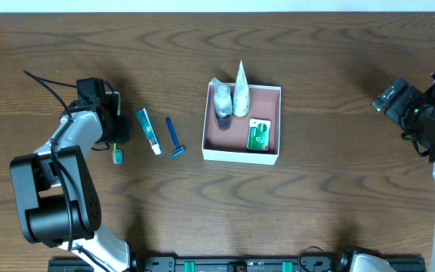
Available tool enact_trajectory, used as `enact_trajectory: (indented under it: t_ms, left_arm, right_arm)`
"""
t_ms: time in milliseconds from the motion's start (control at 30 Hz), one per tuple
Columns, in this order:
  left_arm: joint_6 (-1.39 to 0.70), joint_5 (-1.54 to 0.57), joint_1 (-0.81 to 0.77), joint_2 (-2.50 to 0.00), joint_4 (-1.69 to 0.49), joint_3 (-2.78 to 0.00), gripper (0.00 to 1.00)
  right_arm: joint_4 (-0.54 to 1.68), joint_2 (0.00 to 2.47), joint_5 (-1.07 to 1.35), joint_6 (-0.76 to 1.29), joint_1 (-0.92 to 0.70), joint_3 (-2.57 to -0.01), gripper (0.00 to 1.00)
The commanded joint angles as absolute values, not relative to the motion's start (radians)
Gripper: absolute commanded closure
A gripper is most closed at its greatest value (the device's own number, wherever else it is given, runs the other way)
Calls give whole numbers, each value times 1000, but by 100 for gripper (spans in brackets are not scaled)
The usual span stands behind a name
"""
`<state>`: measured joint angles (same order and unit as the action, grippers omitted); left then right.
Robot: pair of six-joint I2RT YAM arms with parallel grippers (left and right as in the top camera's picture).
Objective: Pack container
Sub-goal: 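Reach the left gripper to the green toothbrush and grasp it, then carry the toothbrush with the left gripper into the box and release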
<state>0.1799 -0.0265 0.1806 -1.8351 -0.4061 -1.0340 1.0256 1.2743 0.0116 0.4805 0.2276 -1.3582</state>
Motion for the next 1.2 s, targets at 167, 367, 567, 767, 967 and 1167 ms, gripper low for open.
enact_trajectory:
  t_ms: [167,367,567,767,967,1167]
  left_arm:
    - [178,-19,184,-1838,-429,-1048,94]
    - [137,-19,183,-1719,-563,-1128,94]
    - [135,-74,117,-1500,-749,-1239,94]
    - [336,-307,-70,-1282,-775,-1246,94]
    - [620,-325,-319,-1248,-777,-1246,94]
    - [809,-325,-462,-1404,-729,-1246,94]
  right_arm:
    - [1026,1275,15,466,236,-1365,1]
    - [1026,1275,15,466,236,-1365,1]
    - [1026,1275,15,466,236,-1365,1]
    - [1026,1275,15,466,236,-1365,1]
    - [1026,1275,15,466,236,-1365,1]
    - [1026,1275,15,466,236,-1365,1]
